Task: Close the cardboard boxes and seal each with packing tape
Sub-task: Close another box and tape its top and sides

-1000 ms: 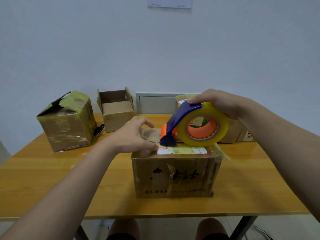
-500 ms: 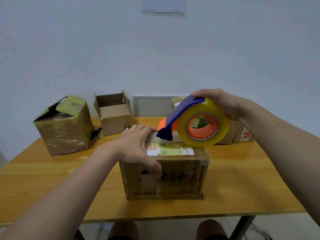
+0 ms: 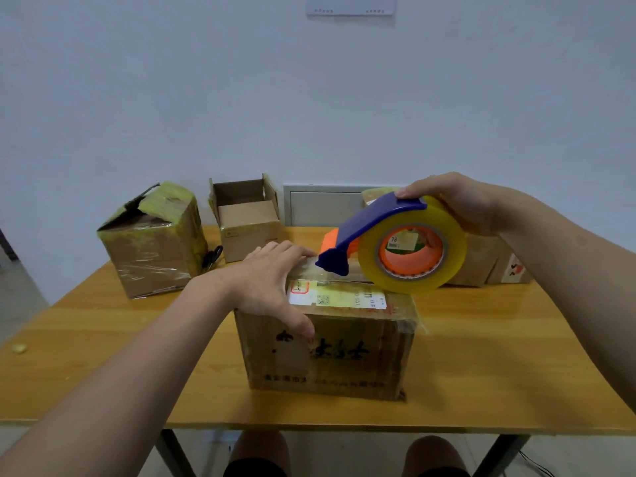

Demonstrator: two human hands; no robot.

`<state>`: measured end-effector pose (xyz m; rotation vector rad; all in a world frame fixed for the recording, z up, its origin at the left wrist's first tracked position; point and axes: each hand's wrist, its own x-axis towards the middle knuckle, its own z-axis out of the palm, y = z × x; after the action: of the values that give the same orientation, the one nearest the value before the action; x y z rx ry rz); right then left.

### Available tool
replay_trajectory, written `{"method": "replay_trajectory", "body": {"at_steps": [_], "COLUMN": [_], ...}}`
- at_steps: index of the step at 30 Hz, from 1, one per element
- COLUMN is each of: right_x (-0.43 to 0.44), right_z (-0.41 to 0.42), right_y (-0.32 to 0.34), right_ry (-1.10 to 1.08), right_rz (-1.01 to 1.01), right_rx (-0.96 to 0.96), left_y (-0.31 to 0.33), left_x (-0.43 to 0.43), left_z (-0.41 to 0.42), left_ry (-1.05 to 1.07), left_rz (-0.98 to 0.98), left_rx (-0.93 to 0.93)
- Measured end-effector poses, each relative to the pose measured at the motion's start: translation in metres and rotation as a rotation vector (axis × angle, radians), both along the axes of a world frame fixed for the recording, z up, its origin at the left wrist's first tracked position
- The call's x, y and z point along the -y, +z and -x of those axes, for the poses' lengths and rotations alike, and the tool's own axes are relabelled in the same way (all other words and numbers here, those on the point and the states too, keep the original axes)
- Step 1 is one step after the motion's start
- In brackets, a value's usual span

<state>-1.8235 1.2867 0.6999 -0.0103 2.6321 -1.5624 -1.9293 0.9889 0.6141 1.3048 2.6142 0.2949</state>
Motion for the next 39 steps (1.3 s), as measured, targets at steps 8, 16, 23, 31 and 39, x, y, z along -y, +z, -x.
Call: {"method": "replay_trajectory", "body": {"at_steps": [8, 16, 23, 31, 39], "right_x": [-0.017, -0.012, -0.005, -0.02, -0.04], "right_z": [-0.004, -0.012, -0.017, -0.025, -0.049], "right_y": [0.006, -0.013, -0.007, 0.001, -0.014], "right_ry": [-0.058, -0.138, -0.129, -0.133, -0.207], "right_rz": [0.032, 0.067, 0.031, 0.045, 0.06], "right_rx": [0.028, -0.065, -0.06, 0.01, 0.014], "left_y": [0.002, 0.012, -0.001, -0.008, -0.002], "left_x": [-0.001, -0.013, -0.059, -0.054, -0.055], "left_z": [0.0, 0.002, -0.026, -0.023, -0.019], "left_ry": [0.005, 0.052, -0.012, -0.044, -0.023], "left_rz": [0.03, 0.213, -0.121, -0.153, -0.011], "left_rx": [0.001, -0.046, 0.019, -0.06, -0.033]}}
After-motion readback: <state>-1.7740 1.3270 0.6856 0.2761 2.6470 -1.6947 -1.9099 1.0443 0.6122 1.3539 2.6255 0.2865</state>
